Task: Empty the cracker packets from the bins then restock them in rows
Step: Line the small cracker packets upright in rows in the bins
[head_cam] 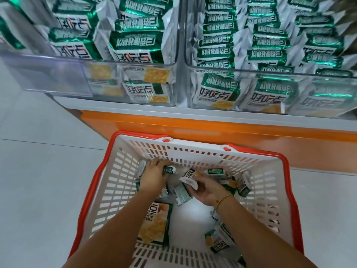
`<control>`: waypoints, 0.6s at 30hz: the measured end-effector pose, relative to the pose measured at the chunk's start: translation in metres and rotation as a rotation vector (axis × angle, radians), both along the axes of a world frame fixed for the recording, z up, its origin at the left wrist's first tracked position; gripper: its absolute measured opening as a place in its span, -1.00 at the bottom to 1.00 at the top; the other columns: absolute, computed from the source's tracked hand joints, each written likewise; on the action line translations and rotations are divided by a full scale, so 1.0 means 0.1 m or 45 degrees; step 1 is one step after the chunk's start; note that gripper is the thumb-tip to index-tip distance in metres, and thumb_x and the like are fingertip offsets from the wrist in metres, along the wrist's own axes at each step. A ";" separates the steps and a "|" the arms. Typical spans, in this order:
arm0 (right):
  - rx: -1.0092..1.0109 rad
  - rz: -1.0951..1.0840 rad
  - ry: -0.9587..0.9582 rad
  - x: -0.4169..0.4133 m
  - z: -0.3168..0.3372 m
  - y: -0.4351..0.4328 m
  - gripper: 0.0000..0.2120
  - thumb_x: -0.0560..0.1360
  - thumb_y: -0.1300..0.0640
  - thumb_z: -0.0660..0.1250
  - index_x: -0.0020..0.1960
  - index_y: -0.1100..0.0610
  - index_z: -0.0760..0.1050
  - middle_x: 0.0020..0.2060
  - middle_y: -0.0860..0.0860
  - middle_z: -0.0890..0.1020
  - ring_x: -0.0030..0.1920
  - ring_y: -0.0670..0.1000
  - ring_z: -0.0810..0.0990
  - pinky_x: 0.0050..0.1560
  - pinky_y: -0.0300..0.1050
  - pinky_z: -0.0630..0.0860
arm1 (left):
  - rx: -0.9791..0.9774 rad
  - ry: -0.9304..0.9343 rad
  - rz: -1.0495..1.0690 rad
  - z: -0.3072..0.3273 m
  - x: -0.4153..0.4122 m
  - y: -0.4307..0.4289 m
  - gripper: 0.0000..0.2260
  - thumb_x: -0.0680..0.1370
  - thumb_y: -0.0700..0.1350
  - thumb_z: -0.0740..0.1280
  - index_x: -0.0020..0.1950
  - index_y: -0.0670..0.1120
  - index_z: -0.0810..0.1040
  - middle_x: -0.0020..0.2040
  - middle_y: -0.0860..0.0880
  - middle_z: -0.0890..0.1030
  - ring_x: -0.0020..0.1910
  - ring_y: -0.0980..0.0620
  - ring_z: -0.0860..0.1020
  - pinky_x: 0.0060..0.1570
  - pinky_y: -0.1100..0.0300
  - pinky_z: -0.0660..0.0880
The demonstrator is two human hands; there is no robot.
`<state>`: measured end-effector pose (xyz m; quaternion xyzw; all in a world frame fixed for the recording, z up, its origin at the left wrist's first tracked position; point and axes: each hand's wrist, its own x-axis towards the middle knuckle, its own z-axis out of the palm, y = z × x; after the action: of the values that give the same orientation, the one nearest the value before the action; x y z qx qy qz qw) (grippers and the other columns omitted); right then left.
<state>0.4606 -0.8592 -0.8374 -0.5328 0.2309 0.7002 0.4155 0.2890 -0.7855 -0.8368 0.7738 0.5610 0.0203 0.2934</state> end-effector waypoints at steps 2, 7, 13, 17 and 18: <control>0.013 0.162 -0.054 0.04 0.04 -0.03 -0.85 0.53 0.38 0.25 0.09 0.26 0.44 -0.14 0.21 0.54 -0.14 0.11 0.55 -0.23 -0.03 0.62 | -0.008 -0.097 0.086 0.07 -0.02 -0.03 -0.67 0.50 -0.19 0.37 0.24 0.02 0.53 0.26 -0.03 0.48 0.26 -0.03 0.43 0.23 0.09 0.42; 0.183 0.502 -0.191 0.17 0.31 -0.13 -0.85 0.50 0.39 0.25 -0.22 0.24 0.41 -0.34 0.14 0.55 -0.26 0.06 0.51 -0.27 -0.14 0.61 | -0.326 -0.430 0.579 0.44 -0.05 -0.16 -0.81 0.54 -0.14 0.35 0.12 -0.17 0.53 0.02 -0.14 0.61 -0.07 -0.05 0.57 -0.15 0.22 0.48; 0.583 0.807 -0.347 0.32 0.84 -0.16 -0.67 0.46 0.30 0.40 0.22 0.20 0.51 0.09 0.10 0.66 0.11 0.03 0.62 0.09 -0.15 0.56 | -0.853 -0.929 0.964 0.86 -0.13 -0.33 -0.87 0.60 -0.13 0.27 0.08 -0.17 0.50 0.10 -0.21 0.55 0.04 -0.12 0.54 0.04 0.02 0.53; 0.804 0.772 -0.291 0.33 1.26 -0.16 -0.70 0.49 0.34 0.35 0.20 0.16 0.50 0.07 0.06 0.67 0.07 -0.02 0.64 0.03 -0.22 0.58 | -0.899 -1.050 1.028 1.08 -0.09 -0.43 -0.71 0.59 -0.10 0.29 0.25 -0.22 0.45 0.14 -0.18 0.51 0.07 -0.12 0.55 0.04 0.04 0.53; 0.846 0.759 -0.289 0.32 1.34 -0.16 -0.70 0.49 0.34 0.35 0.18 0.14 0.51 0.05 0.05 0.68 0.04 -0.03 0.65 0.01 -0.21 0.58 | -0.919 -1.085 1.013 1.15 -0.06 -0.45 -0.75 0.59 -0.11 0.29 0.22 -0.19 0.45 0.15 -0.16 0.52 0.07 -0.11 0.56 0.01 0.07 0.55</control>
<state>0.4926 -0.8752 -0.7034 -0.4872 -0.2166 0.7623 0.3668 0.2829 -0.8305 -0.7223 0.2870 0.6099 0.2409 0.6983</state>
